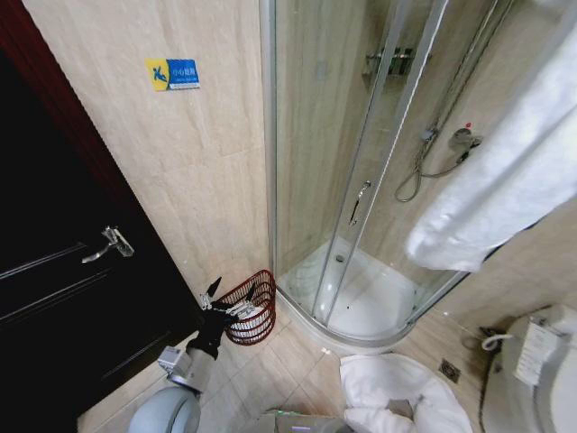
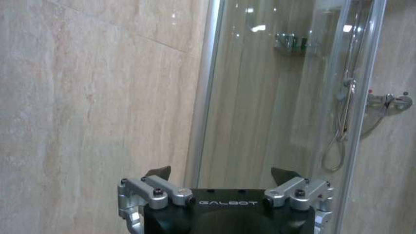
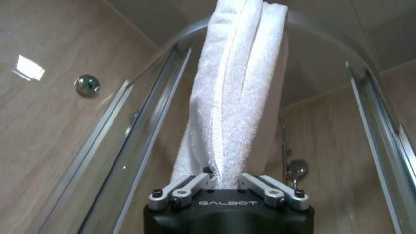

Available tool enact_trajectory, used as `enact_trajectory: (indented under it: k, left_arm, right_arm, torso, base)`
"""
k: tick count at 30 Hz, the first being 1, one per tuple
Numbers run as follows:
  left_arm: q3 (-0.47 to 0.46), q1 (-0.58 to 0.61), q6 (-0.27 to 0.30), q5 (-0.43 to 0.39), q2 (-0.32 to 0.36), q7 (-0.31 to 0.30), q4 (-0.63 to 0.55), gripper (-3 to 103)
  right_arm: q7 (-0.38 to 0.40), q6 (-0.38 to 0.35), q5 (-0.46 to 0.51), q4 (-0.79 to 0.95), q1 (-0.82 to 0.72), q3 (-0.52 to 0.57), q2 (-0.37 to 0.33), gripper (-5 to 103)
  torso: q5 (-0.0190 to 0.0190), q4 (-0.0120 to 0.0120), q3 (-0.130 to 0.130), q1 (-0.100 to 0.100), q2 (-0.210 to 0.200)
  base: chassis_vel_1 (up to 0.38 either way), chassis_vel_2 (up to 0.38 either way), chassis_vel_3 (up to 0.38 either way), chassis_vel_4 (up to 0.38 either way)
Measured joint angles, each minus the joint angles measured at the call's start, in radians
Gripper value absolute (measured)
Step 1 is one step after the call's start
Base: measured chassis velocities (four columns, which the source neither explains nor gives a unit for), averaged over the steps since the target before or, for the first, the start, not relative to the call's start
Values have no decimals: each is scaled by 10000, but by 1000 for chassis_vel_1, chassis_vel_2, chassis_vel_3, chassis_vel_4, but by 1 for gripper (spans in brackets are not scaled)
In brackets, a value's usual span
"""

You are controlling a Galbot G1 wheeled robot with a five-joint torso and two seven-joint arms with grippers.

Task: Discard the used towel into the hamper.

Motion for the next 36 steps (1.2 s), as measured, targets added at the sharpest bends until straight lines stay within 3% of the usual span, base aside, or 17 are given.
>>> enact_trajectory:
  k: [2, 11, 13, 16, 25, 29, 33, 36]
  left_arm:
    - [0, 0, 0, 0, 0, 0, 0, 100]
    - [-1, 0, 0, 0, 0, 0, 0, 100]
    - [-1, 0, 0, 0, 0, 0, 0, 100]
    - [-1, 0, 0, 0, 0, 0, 0, 100]
    - [0, 0, 0, 0, 0, 0, 0, 100]
    - [-1, 1, 0, 0, 0, 0, 0, 100]
    - [-1, 0, 0, 0, 0, 0, 0, 100]
    - [-1, 0, 0, 0, 0, 0, 0, 100]
  right_arm:
    - [-22, 32, -47, 29, -52, -10, 81, 6]
    - [-323, 571, -802, 638, -1123, -295, 1855, 6]
    - [-333, 594, -837, 662, -1161, -318, 1939, 6]
    - [-419, 1045, -1195, 759, -1551, -607, 2584, 6]
    - [-572, 1661, -2189, 671, -1730, -1075, 3423, 6]
    - [-953, 2345, -3034, 178, -1890, -1312, 3825, 6]
    - [-1271, 2798, -3172, -99, -1941, -1371, 3865, 6]
    - [-1709, 3767, -3456, -390, -1979, -1538, 4099, 6]
  torso:
    - [0, 0, 0, 0, 0]
    - [5, -2, 1, 0, -2]
    - [4, -1, 1, 0, -2]
    - [5, -2, 1, 0, -2]
    - [1, -1, 1, 1, -2]
    - [4, -1, 1, 1, -2]
    - [4, -2, 1, 1, -2]
    - [4, 0, 1, 2, -3]
  base:
    - [0, 0, 0, 0]
    - [0, 0, 0, 0]
    - [0, 0, 0, 0]
    - [0, 0, 0, 0]
    - [0, 0, 0, 0]
    - [0, 0, 0, 0]
    - [0, 0, 0, 0]
    - [0, 0, 0, 0]
